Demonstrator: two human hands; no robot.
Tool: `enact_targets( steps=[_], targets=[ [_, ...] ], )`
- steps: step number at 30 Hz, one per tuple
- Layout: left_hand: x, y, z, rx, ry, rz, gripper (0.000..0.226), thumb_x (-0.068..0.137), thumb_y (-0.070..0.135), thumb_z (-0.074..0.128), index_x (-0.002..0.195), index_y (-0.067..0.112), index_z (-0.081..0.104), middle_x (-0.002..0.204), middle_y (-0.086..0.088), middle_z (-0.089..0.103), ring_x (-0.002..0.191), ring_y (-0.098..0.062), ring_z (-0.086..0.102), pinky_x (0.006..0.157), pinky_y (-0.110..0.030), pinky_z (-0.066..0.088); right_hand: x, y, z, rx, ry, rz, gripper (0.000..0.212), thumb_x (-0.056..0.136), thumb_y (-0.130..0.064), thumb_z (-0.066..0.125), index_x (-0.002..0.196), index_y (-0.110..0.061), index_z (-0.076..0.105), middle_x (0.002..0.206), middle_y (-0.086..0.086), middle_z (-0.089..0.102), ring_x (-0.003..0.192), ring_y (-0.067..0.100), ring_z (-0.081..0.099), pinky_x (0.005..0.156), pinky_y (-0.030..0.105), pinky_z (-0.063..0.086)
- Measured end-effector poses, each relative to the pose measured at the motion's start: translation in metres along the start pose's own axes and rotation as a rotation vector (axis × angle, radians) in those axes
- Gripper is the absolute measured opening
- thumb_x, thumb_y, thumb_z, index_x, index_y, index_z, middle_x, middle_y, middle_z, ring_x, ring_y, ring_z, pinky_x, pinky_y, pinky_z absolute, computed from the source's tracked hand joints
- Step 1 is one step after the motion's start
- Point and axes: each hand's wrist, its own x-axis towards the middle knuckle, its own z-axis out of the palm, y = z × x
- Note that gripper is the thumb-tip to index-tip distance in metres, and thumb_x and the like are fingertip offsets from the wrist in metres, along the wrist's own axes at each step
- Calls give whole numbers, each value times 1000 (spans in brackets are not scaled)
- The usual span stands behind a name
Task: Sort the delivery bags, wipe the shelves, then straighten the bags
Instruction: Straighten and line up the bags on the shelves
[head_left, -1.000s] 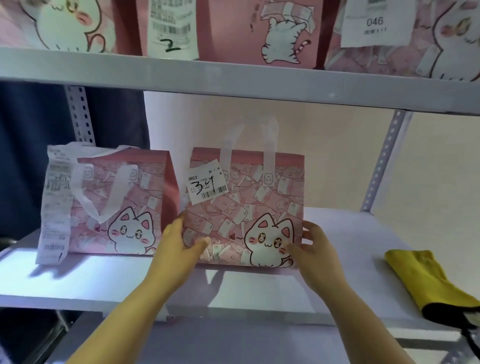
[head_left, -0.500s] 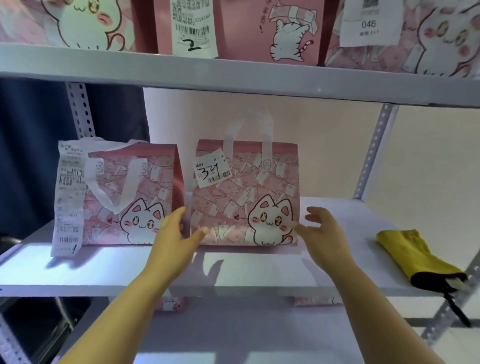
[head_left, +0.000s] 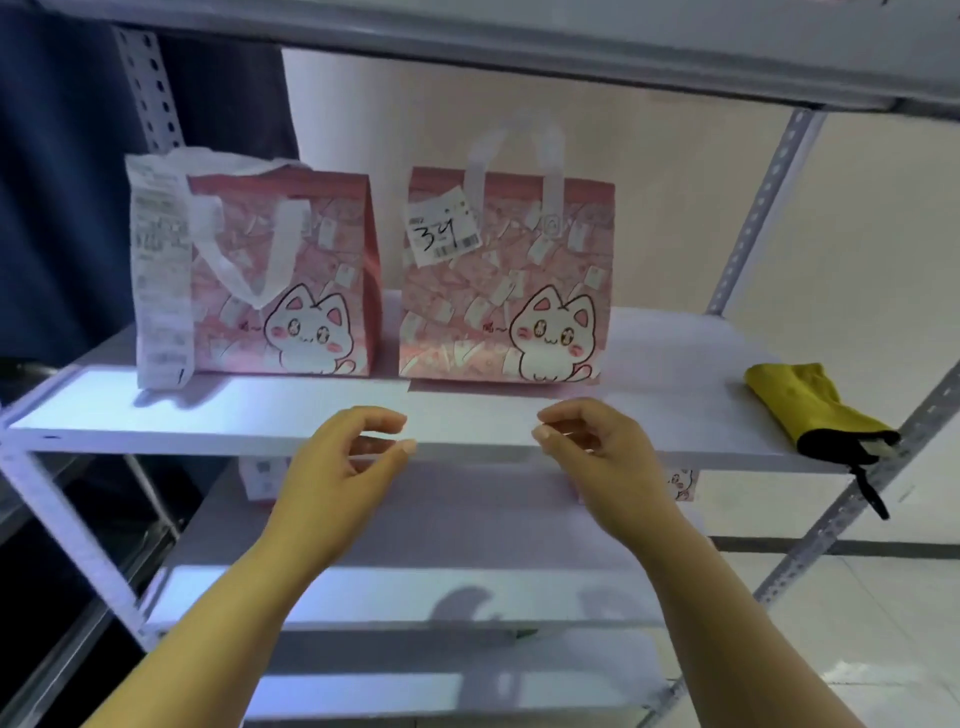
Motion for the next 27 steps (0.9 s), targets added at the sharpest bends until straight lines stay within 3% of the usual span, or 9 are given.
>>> enact_targets(
  steps=[3, 9, 12, 18, 23, 27],
  targets=[
    [-28, -16, -4, 17, -15, -51, 12, 83, 28, 66, 92, 36, 64, 96, 12, 67, 88, -2, 62, 74, -23, 49, -17, 7, 14, 3, -105, 9, 6, 86, -27, 63, 89, -32, 64, 84, -13, 67, 80, -1, 61, 67, 10, 47],
    [-79, -56, -2, 62, -30, -220, 10, 82, 29, 67, 84, 39, 65, 89, 24, 65, 83, 4, 60, 66, -16, 43, -55, 35, 41, 14, -255, 86, 4, 86, -30, 64, 86, -34, 64, 82, -15, 65, 77, -3, 59, 65, 9, 45],
    [-101, -72, -1, 80, -59, -301, 9, 83, 28, 67, 84, 37, 64, 90, 17, 67, 77, 2, 60, 60, -14, 44, -71, 45, 56, -14, -297, 96, 8, 85, -30, 65, 82, -36, 62, 80, -16, 64, 72, -7, 56, 61, 4, 41],
    [-115, -106, -22, 102, -69, -406, 6, 84, 25, 66, 85, 31, 64, 88, 13, 66, 74, 1, 60, 58, -8, 40, -82, 59, 93, -93, -396, 201, 4, 85, -34, 63, 82, -37, 61, 83, -15, 63, 65, -3, 55, 60, 12, 45],
    [-97, -149, -50, 129, -82, -448, 6, 85, 25, 65, 85, 31, 63, 89, 9, 66, 72, -2, 59, 59, -12, 40, -69, 76, 142, -124, -379, 288, 2, 86, -32, 61, 86, -30, 62, 82, -13, 60, 68, 5, 55, 64, 23, 45],
    [-76, -199, -64, 182, -103, -432, 5, 85, 28, 65, 86, 32, 62, 88, 9, 65, 66, 1, 58, 53, -9, 39, -55, 103, 187, -122, -345, 314, 3, 88, -30, 60, 85, -29, 61, 82, -12, 60, 71, 6, 56, 64, 23, 44]
  ],
)
